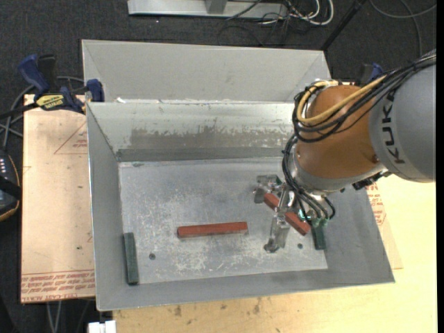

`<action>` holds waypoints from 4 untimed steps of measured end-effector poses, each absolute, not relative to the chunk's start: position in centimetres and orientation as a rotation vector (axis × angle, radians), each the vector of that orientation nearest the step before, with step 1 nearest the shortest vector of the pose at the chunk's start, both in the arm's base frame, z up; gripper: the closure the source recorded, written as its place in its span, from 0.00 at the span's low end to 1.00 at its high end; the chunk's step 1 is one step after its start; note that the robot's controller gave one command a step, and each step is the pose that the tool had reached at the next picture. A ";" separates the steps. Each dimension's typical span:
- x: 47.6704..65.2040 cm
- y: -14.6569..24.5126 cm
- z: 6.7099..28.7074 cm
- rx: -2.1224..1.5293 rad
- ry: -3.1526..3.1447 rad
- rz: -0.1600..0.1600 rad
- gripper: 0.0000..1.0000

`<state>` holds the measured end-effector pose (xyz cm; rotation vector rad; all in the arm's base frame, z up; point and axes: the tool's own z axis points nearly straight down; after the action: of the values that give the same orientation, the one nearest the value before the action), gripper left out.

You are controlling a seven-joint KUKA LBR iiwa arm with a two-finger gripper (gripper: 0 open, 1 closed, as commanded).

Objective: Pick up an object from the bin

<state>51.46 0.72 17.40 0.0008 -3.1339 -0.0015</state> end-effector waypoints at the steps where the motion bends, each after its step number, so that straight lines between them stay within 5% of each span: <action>1: 54.3 8.8 6.5 0.168 -3.133 -0.005 0.00; 2: 54.5 8.5 7.1 0.159 -3.140 -0.003 1.00; 3: 57.6 5.3 7.1 0.796 -3.045 -0.001 1.00; 4: 55.9 8.9 17.2 0.872 -3.029 -0.002 1.00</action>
Offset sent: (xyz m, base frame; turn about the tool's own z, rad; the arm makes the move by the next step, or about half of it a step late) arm 0.0292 0.0766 -0.1040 -0.0996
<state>55.88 8.93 17.20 0.8715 -3.0292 -0.0019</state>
